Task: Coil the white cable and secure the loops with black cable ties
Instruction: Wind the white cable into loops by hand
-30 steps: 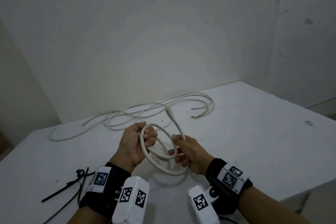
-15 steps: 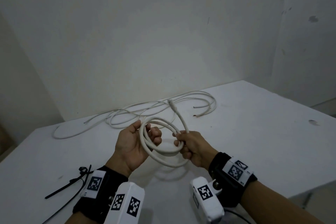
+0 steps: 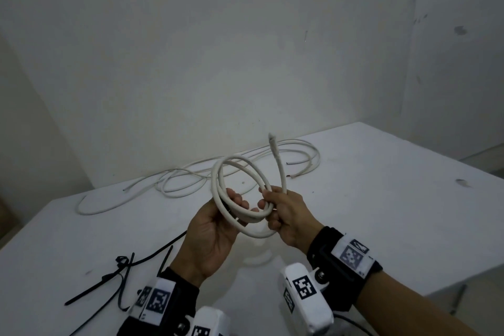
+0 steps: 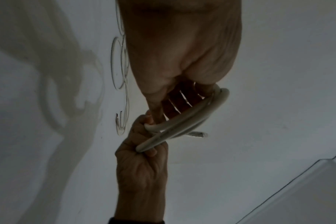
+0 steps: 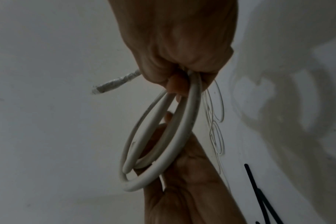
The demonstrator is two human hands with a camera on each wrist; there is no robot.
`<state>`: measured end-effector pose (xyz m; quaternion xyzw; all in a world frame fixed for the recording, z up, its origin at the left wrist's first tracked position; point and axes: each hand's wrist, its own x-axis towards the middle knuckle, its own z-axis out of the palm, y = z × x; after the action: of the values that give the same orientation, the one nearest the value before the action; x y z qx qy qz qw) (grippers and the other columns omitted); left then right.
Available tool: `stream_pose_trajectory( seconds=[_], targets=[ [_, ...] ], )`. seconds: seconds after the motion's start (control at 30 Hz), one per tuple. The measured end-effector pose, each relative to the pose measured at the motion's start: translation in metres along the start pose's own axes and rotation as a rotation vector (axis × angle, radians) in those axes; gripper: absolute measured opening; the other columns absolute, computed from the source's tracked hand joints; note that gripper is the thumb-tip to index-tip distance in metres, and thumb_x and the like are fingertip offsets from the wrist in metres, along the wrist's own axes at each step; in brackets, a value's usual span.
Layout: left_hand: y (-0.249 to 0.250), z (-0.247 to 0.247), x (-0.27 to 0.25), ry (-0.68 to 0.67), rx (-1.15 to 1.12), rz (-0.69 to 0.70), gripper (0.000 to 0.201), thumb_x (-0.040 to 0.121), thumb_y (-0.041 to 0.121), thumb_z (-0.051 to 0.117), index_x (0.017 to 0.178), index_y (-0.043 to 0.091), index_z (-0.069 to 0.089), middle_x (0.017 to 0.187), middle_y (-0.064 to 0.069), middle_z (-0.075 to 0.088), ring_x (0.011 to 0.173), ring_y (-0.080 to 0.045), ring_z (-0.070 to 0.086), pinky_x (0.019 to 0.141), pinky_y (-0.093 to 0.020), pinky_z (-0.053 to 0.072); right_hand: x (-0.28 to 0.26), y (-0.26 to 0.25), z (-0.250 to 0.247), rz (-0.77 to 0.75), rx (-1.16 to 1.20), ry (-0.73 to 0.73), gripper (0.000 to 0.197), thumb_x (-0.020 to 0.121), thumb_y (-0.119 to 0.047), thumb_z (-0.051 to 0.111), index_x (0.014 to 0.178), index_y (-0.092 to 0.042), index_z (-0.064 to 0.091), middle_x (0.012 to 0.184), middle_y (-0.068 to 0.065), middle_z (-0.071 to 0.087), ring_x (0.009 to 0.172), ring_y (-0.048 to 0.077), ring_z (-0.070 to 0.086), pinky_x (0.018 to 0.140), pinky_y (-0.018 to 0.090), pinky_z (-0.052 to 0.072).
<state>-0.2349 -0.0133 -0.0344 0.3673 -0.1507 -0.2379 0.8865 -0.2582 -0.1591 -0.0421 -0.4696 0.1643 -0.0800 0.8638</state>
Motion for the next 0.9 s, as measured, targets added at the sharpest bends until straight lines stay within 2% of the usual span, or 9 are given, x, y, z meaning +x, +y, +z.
stream_pose_trajectory(
  seconds=[0.2,0.3,0.4,0.47,0.5,0.57,0.63,0.73,0.9],
  targets=[
    [0.01,-0.001,-0.001,0.033,0.127,0.011,0.017,0.073,0.025,0.069,0.067,0.009,0.071,0.062,-0.006,0.062,0.057,-0.018,0.064,0.066,-0.038,0.06,-0.007,-0.006,-0.004,-0.104,-0.146,-0.066,0.011,0.094,-0.005,0.052,0.103,0.0,0.056,0.063,0.01,0.054,0.033,0.008,0.033,0.033,0.016,0.028],
    [0.019,-0.011,0.004,0.082,0.148,-0.054,0.033,0.088,0.024,0.05,0.065,0.009,0.068,0.057,-0.006,0.057,0.051,-0.018,0.061,0.064,-0.042,0.059,-0.012,-0.009,-0.007,-0.171,-0.308,-0.173,0.015,0.092,-0.004,0.054,0.107,-0.002,0.058,0.064,0.01,0.058,0.036,0.01,0.034,0.034,0.017,0.03],
    [0.027,-0.018,0.006,0.117,0.144,-0.145,0.031,0.086,0.021,0.049,0.065,0.008,0.068,0.057,-0.005,0.057,0.049,-0.017,0.059,0.061,-0.039,0.059,-0.016,-0.009,-0.01,-0.184,-0.387,-0.229,0.013,0.091,-0.004,0.054,0.103,-0.004,0.06,0.065,0.011,0.062,0.038,0.01,0.035,0.035,0.017,0.03],
    [0.033,-0.019,0.006,0.105,0.144,-0.211,0.022,0.082,0.019,0.059,0.067,0.006,0.069,0.058,-0.005,0.057,0.049,-0.018,0.059,0.059,-0.037,0.058,-0.017,-0.007,-0.011,-0.177,-0.409,-0.245,0.009,0.091,-0.004,0.054,0.096,-0.006,0.06,0.066,0.013,0.063,0.039,0.011,0.035,0.035,0.018,0.03],
    [0.035,-0.018,0.006,0.083,0.135,-0.245,0.014,0.074,0.018,0.071,0.068,0.005,0.069,0.058,-0.006,0.057,0.049,-0.019,0.059,0.059,-0.036,0.057,-0.018,-0.006,-0.011,-0.172,-0.411,-0.245,0.008,0.091,-0.004,0.054,0.094,-0.006,0.06,0.066,0.013,0.064,0.039,0.011,0.035,0.035,0.017,0.029],
    [0.037,-0.016,0.003,0.066,0.106,-0.283,0.026,0.057,0.014,0.087,0.072,0.003,0.068,0.058,-0.006,0.057,0.048,-0.019,0.057,0.059,-0.033,0.056,-0.018,-0.003,-0.01,-0.16,-0.38,-0.209,0.012,0.091,-0.003,0.053,0.1,0.0,0.06,0.065,0.013,0.063,0.039,0.012,0.035,0.035,0.017,0.029],
    [0.034,-0.009,0.001,0.158,0.114,-0.265,0.012,0.074,0.013,0.069,0.075,0.002,0.063,0.056,-0.006,0.051,0.045,-0.018,0.051,0.058,-0.03,0.053,-0.015,0.0,-0.008,-0.153,-0.331,-0.143,0.019,0.09,-0.001,0.052,0.107,0.009,0.056,0.062,0.013,0.061,0.038,0.012,0.034,0.035,0.016,0.028],
    [0.028,-0.001,-0.001,0.298,0.144,-0.194,0.03,0.093,0.011,0.036,0.076,0.002,0.058,0.056,-0.007,0.044,0.046,-0.017,0.044,0.067,-0.033,0.046,-0.012,0.004,-0.005,-0.171,-0.33,-0.068,0.021,0.089,0.001,0.05,0.106,0.011,0.056,0.061,0.014,0.059,0.035,0.012,0.034,0.035,0.016,0.028],
    [0.027,0.002,-0.005,0.346,0.115,-0.213,0.038,0.094,0.022,0.033,0.063,0.007,0.051,0.056,-0.008,0.039,0.048,-0.019,0.037,0.074,-0.038,0.043,-0.011,0.008,-0.002,-0.193,-0.409,0.002,0.021,0.088,0.0,0.047,0.104,-0.001,0.061,0.062,0.014,0.061,0.033,0.011,0.036,0.034,0.017,0.03]
  ],
)
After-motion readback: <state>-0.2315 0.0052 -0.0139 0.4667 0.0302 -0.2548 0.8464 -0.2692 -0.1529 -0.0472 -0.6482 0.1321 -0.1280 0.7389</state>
